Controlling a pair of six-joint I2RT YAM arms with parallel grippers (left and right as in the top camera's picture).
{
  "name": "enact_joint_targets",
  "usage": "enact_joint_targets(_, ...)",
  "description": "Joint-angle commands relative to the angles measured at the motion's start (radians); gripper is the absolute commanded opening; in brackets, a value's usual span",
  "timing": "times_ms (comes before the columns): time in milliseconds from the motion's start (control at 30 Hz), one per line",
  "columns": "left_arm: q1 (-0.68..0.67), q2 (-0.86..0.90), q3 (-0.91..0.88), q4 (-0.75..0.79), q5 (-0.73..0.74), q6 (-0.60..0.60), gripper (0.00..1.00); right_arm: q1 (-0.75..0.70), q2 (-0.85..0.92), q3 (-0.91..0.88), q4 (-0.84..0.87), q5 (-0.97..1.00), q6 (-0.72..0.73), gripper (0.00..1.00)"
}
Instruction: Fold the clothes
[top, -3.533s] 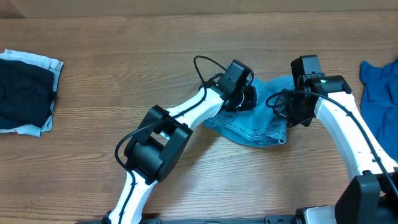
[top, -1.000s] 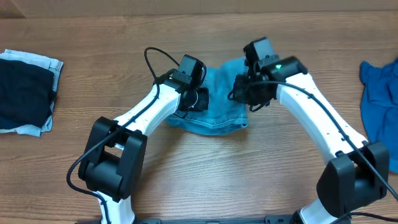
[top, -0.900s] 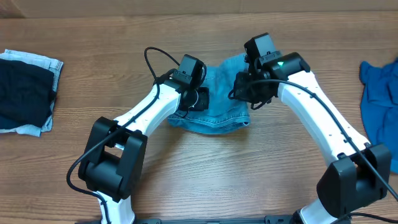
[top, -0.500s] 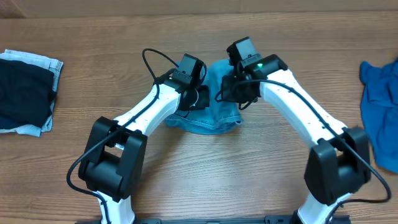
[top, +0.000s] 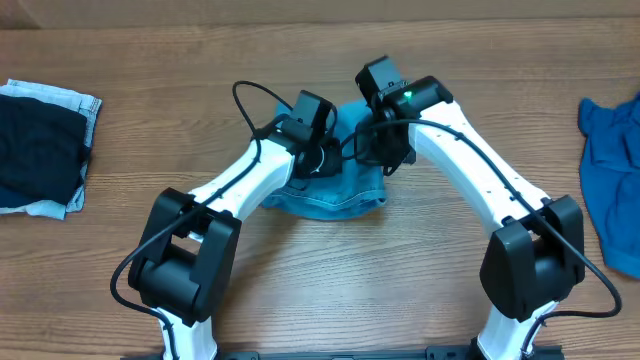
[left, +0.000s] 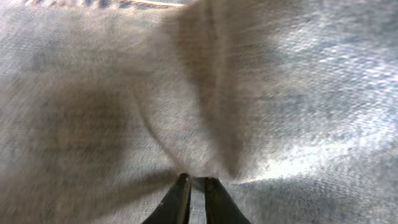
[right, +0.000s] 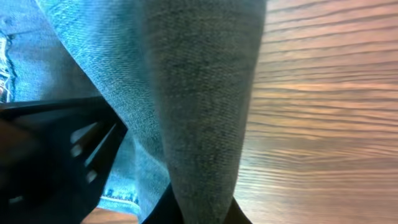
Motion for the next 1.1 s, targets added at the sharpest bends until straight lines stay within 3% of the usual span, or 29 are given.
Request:
enact_joint_targets(0, -0.038, 0.013, -0.061, 0.07, -0.002, -0.111, 0.1, 0.002, -0.014, 0.07, -0.032, 0.036, -0.029, 0.04)
enact_joint_targets(100, -0.067, 0.016, -0.107, 0.143, 0.002, -0.225, 0.09, 0.003, -0.014, 0.069, -0.043, 0.032, -0.029, 0.04)
enact_joint_targets(267, -0.115, 0.101, -0.114, 0.218, 0.082, -0.289, 0.08, 0.021, -0.013, 0.069, -0.005, -0.054, -0.021, 0.04)
enact_joint_targets(433, -0.066, 0.09, -0.103, 0.206, 0.089, -0.249, 0.13, 0.036, -0.013, 0.069, 0.023, -0.054, 0.001, 0.04)
enact_joint_targets(600, -0.018, 0.001, -0.103, 0.164, 0.077, -0.19, 0.33, 0.036, -0.013, 0.069, 0.024, -0.054, 0.001, 0.04)
enact_joint_targets(733, -0.01, -0.097, -0.103, 0.141, 0.022, -0.181, 0.41, 0.036, -0.013, 0.069, 0.029, -0.054, 0.001, 0.04)
enact_joint_targets(1067, 0.057, -0.277, -0.103, -0.039, -0.13, -0.173, 0.41, 0.046, 0.007, 0.069, 0.079, -0.055, 0.001, 0.04)
